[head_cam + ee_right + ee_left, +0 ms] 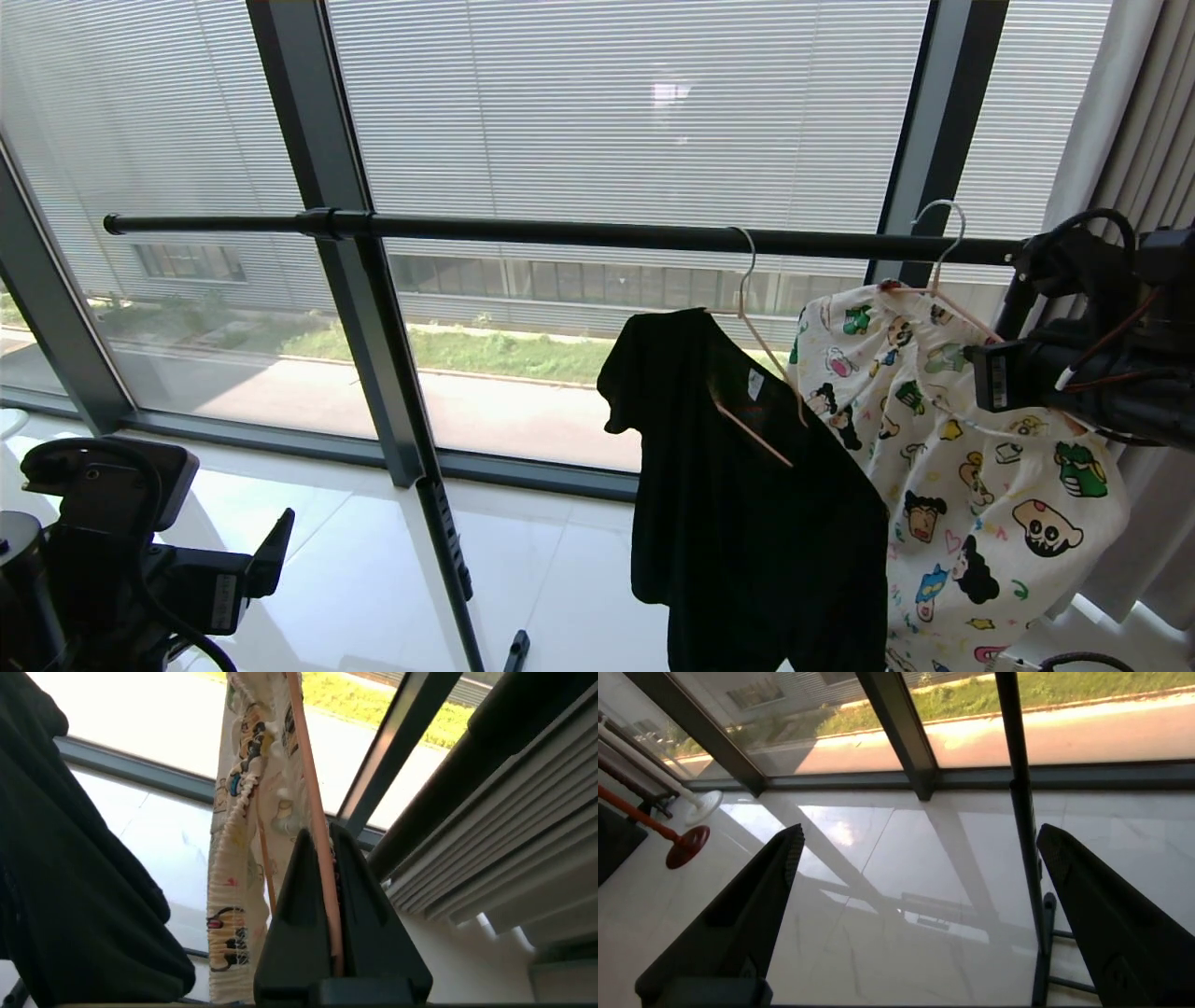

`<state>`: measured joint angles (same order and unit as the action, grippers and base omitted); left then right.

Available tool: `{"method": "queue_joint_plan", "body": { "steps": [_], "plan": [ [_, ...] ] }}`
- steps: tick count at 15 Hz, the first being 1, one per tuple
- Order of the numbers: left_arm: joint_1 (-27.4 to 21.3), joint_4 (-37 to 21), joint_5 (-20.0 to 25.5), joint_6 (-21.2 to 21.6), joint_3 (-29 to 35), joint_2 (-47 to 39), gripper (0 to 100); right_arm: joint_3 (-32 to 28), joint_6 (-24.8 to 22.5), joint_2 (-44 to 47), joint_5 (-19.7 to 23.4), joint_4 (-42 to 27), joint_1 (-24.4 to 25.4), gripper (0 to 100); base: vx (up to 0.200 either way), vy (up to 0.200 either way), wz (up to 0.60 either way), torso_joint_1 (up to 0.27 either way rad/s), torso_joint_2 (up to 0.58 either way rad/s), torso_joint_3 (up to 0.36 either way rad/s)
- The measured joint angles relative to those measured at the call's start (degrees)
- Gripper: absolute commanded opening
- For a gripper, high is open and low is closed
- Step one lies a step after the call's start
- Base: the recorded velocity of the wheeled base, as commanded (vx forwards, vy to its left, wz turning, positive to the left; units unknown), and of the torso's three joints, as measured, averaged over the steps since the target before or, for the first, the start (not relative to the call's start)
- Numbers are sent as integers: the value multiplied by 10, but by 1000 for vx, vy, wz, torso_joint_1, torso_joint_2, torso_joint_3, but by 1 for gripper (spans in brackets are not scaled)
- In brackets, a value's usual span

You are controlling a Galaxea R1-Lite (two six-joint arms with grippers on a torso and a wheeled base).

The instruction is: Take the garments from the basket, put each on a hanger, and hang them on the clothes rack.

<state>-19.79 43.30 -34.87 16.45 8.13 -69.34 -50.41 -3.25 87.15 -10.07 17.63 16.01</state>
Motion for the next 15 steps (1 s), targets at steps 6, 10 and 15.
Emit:
{"method": "queue_joint_plan", "body": {
  "steps": [6, 10, 15],
  "plan": [
    [-1, 0, 0, 1, -2, 1, 100, -14, -10, 50, -2, 0, 0, 0, 0, 0, 0, 0, 0, 0],
    [-3, 0, 0, 0, -3, 1, 100, -13, -9, 54, -2, 0, 0, 100, 0, 0, 0, 0, 0, 0],
    [-3, 0, -1, -2, -6, 1, 100, -13, -6, 47, -2, 16, 0, 100, 0, 0, 0, 0, 0, 0]
  ]
}}
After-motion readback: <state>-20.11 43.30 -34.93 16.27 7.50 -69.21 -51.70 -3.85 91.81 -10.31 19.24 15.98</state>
